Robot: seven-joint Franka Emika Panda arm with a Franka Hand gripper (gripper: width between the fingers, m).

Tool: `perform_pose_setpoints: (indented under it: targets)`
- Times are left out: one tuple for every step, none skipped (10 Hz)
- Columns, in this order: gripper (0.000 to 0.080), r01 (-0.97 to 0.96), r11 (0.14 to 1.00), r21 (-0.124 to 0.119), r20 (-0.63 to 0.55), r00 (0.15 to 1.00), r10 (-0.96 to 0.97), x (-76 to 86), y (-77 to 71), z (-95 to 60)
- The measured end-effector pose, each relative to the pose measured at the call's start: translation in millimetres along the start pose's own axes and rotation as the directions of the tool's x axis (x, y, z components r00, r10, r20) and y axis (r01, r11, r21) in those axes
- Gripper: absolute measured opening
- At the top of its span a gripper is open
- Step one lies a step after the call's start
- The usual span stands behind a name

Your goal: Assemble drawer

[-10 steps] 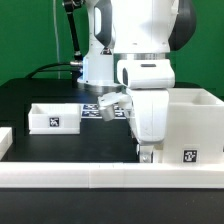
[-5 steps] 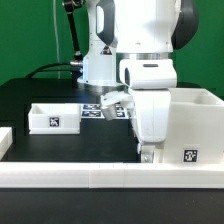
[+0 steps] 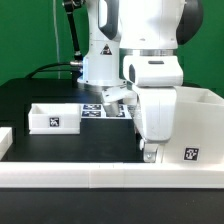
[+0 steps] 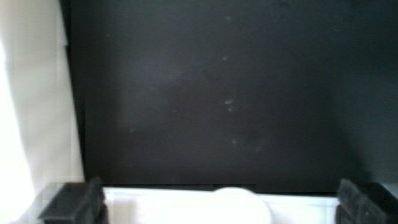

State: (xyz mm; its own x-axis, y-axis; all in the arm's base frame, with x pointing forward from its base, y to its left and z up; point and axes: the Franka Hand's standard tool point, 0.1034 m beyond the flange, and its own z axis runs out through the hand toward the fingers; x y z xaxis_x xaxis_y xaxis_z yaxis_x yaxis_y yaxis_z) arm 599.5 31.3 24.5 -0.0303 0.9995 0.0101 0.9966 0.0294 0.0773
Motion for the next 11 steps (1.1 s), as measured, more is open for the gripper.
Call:
perform_pose_setpoints:
  targets:
    - [0.0649, -0.015, 1.0, -0.014, 0.001, 1.0, 0.015, -7.3, 1.4, -0.4]
    - [0.0649, -0.034, 0.999, -0.027, 0.007, 0.999, 0.034, -21.4, 3.5, -2.6]
    - [0.0649, -0.052, 0.998, -0.034, 0.011, 0.999, 0.053, -35.4, 4.8, -4.6]
    - [0.0649, -0.073, 0.997, -0.039, 0.013, 0.997, 0.074, -47.8, 5.3, -7.4]
    - [0.0649, -0.094, 0.994, -0.064, 0.011, 0.995, 0.095, -57.3, 3.6, -13.8]
    - [0.0649, -0.119, 0.988, -0.096, 0.003, 0.993, 0.12, -63.8, -7.1, -20.8]
    - [0.0649, -0.14, 0.984, -0.111, 0.0, 0.99, 0.141, -69.4, -23.0, -28.0]
    - [0.0649, -0.152, 0.981, -0.118, -0.001, 0.988, 0.153, -74.7, -37.3, -33.7]
    - [0.0649, -0.163, 0.98, -0.117, 0.001, 0.986, 0.164, -80.3, -49.3, -37.4]
    - [0.0649, -0.175, 0.978, -0.114, 0.002, 0.984, 0.176, -86.1, -60.8, -40.1]
    - [0.0649, -0.178, 0.977, -0.116, 0.0, 0.984, 0.18, -90.3, -68.8, -38.4]
